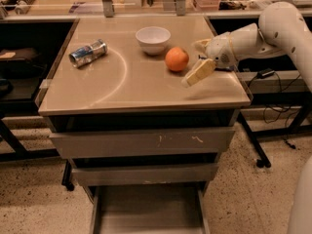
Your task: Place orange into bottom drawer
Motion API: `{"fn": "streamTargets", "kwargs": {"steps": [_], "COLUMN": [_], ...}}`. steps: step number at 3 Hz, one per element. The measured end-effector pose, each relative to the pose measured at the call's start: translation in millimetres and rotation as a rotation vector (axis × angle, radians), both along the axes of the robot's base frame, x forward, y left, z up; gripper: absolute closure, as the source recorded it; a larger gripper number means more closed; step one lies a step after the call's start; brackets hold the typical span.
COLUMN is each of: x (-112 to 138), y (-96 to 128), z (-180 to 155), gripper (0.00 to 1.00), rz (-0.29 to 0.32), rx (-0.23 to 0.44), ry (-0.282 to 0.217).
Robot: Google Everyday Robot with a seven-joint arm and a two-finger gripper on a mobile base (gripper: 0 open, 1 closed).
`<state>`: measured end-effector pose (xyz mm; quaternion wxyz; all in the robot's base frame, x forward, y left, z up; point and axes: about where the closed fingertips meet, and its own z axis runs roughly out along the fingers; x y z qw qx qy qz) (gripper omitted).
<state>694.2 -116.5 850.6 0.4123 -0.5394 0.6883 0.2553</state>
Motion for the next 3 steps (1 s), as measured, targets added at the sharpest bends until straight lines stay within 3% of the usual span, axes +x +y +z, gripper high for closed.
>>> {"fn": "streamTargets", "kwargs": {"steps": [1,3], "x": [22.5,23.4], "y": [45.4,40.3], "z": [23.7,19.8], "gripper": [0.0,0.0], "rz": [0.076,0.056], "rx": [0.031,0.027], "ry": [-0.068,-0.06]}}
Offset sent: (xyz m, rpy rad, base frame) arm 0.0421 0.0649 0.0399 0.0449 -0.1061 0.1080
